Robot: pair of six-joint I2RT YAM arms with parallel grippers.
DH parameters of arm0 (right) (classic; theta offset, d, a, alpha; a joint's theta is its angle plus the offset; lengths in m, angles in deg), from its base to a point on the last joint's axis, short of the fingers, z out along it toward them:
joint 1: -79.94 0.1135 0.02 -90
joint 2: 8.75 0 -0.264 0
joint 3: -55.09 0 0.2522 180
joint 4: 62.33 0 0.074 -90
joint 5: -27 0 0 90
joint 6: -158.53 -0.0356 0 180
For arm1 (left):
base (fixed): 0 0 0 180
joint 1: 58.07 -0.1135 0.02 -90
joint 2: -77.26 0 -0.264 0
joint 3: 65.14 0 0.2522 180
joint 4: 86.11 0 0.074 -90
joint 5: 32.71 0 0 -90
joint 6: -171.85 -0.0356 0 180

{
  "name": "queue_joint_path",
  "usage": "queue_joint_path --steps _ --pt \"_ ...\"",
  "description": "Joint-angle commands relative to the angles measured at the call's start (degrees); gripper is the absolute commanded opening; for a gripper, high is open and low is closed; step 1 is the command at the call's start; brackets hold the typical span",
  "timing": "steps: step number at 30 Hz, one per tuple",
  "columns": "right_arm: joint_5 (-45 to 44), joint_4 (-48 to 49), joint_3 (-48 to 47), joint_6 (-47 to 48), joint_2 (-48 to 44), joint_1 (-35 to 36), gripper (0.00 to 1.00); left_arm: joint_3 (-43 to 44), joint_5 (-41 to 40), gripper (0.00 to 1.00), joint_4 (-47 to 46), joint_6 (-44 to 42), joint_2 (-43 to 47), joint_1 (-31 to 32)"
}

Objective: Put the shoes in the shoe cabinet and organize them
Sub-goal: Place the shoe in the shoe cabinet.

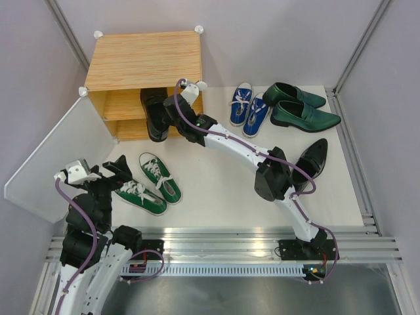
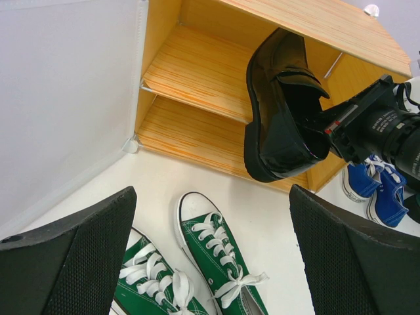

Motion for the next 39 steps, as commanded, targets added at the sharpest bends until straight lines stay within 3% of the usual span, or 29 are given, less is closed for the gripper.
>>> queue_joint_path --steps 1,5,15,16,18,19,21,28,33,39 --pt "-1.3 7.4 -6.12 -3.6 1.16 -0.48 0.01 -0.19 0.35 1.0 -0.48 0.69 -0.27 0.13" --pt "-0.68 8.45 -6.13 -4.84 1.95 -1.36 0.01 -0.1 0.97 1.0 -0.48 0.52 -0.88 0.22" --pt "1.42 10.56 -4.72 -6.24 2.65 -1.98 0.15 -0.19 2.46 0.99 -0.66 -0.01 -2.03 0.57" --pt "2.03 10.83 -4.72 -6.33 2.65 -2.15 0.24 -0.19 2.64 1.0 -0.74 -0.1 -2.2 0.66" --pt "2.65 11.01 -4.55 -6.86 2.65 -2.33 0.32 -0.19 2.73 1.0 -0.74 -0.19 -2.2 0.57" --pt "2.83 11.09 -4.37 -6.86 2.57 -2.42 0.44 -0.19 2.82 1.0 -0.74 -0.1 -2.03 0.57" --pt "3.01 11.18 -3.94 -7.04 2.39 -2.5 0.51 -0.19 2.82 1.0 -0.66 -0.19 -2.03 0.57" --pt "4.85 11.27 -3.14 -7.47 1.34 -3.12 0.56 -0.28 3.26 1.0 -0.74 -0.28 -2.29 0.66" --pt "6.96 11.36 -1.65 -7.13 -1.21 -3.65 0.66 -0.28 3.52 1.0 -0.83 -0.45 -2.38 0.66" --pt "8.81 11.53 0.81 -7.92 -4.38 -4.7 0.68 -0.36 3.78 1.0 -0.92 -0.54 -2.82 0.57"
